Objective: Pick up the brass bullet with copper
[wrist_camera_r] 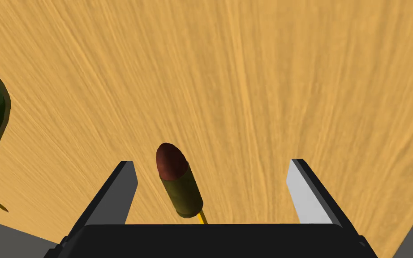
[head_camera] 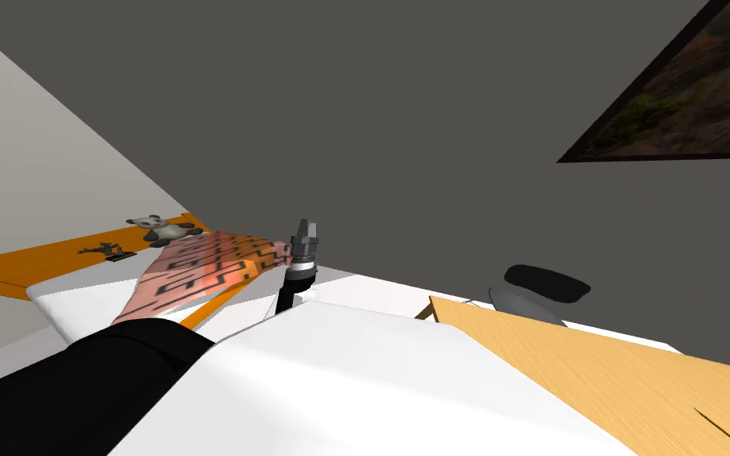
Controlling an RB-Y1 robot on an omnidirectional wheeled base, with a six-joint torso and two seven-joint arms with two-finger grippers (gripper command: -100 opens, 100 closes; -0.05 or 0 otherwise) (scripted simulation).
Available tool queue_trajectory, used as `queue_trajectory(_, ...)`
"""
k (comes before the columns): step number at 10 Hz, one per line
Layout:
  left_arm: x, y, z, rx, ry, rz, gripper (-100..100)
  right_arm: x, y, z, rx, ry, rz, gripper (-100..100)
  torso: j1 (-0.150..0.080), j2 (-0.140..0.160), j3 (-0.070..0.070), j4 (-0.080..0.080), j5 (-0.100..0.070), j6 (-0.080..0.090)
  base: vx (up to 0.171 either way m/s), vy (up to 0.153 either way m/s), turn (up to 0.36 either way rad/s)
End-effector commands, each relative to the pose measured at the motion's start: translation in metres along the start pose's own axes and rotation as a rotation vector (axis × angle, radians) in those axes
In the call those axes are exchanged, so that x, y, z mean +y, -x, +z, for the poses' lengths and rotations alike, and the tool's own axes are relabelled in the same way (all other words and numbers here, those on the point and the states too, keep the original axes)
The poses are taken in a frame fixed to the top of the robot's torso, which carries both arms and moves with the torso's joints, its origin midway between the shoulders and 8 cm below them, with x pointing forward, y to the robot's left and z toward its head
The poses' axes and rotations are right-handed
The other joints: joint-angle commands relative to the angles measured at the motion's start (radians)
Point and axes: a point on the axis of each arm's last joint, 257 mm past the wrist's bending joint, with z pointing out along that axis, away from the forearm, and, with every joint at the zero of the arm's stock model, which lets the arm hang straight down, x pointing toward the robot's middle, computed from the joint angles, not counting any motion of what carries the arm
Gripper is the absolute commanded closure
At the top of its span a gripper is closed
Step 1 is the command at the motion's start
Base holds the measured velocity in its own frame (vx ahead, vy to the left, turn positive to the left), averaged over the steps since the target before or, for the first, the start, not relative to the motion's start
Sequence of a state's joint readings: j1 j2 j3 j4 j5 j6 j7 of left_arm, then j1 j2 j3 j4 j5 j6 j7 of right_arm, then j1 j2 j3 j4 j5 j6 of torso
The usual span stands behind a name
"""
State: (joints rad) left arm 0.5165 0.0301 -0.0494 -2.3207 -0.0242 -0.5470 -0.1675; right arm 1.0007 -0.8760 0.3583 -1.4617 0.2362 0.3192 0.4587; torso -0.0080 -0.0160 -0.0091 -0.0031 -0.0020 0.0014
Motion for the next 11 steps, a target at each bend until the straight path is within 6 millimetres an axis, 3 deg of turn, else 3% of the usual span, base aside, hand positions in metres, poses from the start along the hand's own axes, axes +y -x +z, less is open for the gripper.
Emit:
queue_trajectory(1, 0.0, 0.0, 0.0, 0.0, 0.0, 0.0, 0, -0.011, -0.021, -0.001, 0.043, -0.024, -0.025, -100, 0.0, 0.0, 0.0, 0.0, 0.0, 0.0, 0.09, -0.086, 0.271)
queue_trajectory(4, 0.0, 0.0, 0.0, 0.0, 0.0, 0.0, 0, -0.017, -0.046, -0.001, 0.097, -0.042, -0.052, -100, 0.002, 0.001, 0.001, 0.0, 0.0, 0.001, 0.081, -0.059, 0.246)
queue_trajectory(5, 0.0, 0.0, 0.0, 0.0, 0.0, 0.0, 0, -0.016, -0.041, -0.001, 0.085, -0.039, -0.046, -100, 0.003, 0.001, 0.0, 0.0, 0.0, 0.0, 0.04, -0.024, 0.056)
queue_trajectory(6, 0.0, 0.0, 0.0, 0.0, 0.0, 0.0, 0, -0.017, -0.041, 0.0, 0.087, -0.04, -0.048, 0, 0.005, 0.003, 0.001, 0.0, 0.001, 0.002, 0.007, -0.006, -0.008)
queue_trajectory(7, 0.0, 0.0, 0.0, 0.0, 0.0, 0.0, 0, -0.013, -0.04, 0.007, 0.082, -0.041, -0.04, -100, 0.007, 0.005, 0.003, 0.001, 0.001, 0.001, -0.016, -0.011, 0.053)
queue_trajectory(11, 0.0, 0.0, 0.0, 0.0, 0.0, 0.0, 0, -0.002, -0.036, 0.023, 0.074, -0.04, -0.022, -100, 0.005, 0.011, 0.006, 0.002, 0.001, 0.002, -0.058, -0.021, 0.046)
